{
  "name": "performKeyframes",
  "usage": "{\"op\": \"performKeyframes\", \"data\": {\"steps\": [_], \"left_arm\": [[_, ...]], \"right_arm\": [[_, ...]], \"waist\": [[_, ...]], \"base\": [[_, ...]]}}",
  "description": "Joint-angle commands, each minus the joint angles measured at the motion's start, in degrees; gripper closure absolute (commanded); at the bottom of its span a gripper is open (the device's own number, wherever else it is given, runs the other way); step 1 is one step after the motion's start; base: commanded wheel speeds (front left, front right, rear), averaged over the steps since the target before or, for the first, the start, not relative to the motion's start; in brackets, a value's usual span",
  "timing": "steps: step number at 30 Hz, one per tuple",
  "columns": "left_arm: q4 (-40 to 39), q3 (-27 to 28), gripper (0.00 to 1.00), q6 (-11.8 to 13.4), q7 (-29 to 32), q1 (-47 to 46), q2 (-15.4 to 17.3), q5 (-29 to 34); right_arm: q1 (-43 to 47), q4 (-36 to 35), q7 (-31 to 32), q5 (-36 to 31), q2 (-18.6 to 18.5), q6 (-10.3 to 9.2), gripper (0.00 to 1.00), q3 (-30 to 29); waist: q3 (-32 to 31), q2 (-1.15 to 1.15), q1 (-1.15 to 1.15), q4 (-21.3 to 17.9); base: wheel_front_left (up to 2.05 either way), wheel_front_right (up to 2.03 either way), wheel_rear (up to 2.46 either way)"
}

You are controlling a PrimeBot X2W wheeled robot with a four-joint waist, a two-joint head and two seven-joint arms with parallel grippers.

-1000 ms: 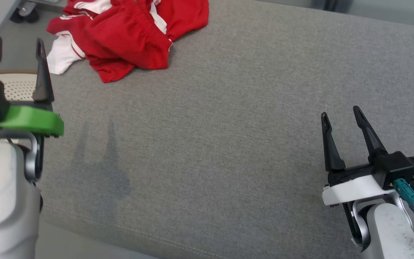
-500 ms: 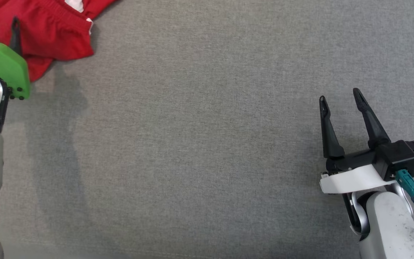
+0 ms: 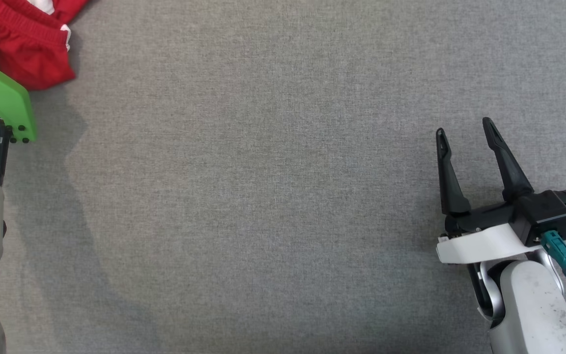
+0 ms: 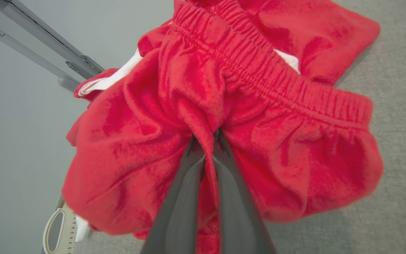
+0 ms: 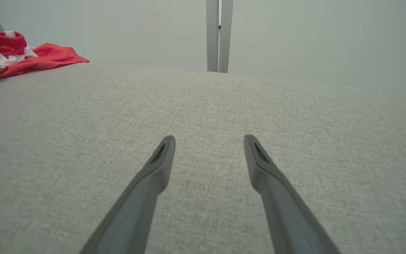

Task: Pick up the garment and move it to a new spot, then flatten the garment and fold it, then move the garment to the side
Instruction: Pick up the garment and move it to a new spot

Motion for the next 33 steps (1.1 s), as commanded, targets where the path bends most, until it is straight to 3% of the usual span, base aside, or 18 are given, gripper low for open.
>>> {"op": "performKeyframes", "data": {"steps": [1, 8, 16, 24, 33], "left_arm": [[0.3, -0.2, 1.0, 0.5, -1.3, -1.0, 0.5, -0.2], [0.1, -1.5, 1.0, 0.9, -6.9, -1.9, 0.3, 0.7], [-3.1, -5.1, 1.0, -1.0, -10.9, -2.4, -2.1, 1.8], [-9.3, -11.9, 1.0, -2.8, -10.7, 0.7, -7.7, 1.4], [-14.3, -19.9, 1.0, -3.0, -8.8, 7.1, -16.0, -4.0]], "right_arm": [[0.2, 0.2, -0.2, 0.6, -0.2, 0.01, 0.0, 0.2], [1.1, 1.9, -0.2, 1.7, -0.2, 0.01, 0.0, 0.5], [4.1, 3.7, -0.2, 5.0, -0.2, 0.01, 0.0, 0.5], [7.7, 4.2, -0.2, 7.0, -0.2, 0.01, 0.0, -1.4], [7.7, 3.4, -0.2, 8.3, -0.1, 0.01, 0.0, -1.6]], "waist": [[-2.2, 0.0, -0.01, 1.1], [-8.7, 0.0, -0.01, 2.0], [-19.9, 0.0, -0.01, -0.1], [-25.7, 0.0, -0.01, -6.1], [-21.7, 0.0, -0.01, -15.8]], "base": [[0.0, 0.0, 0.0], [0.0, 0.0, 0.0], [0.0, 0.0, 0.0], [0.0, 0.0, 0.0], [0.0, 0.0, 0.0]]}}
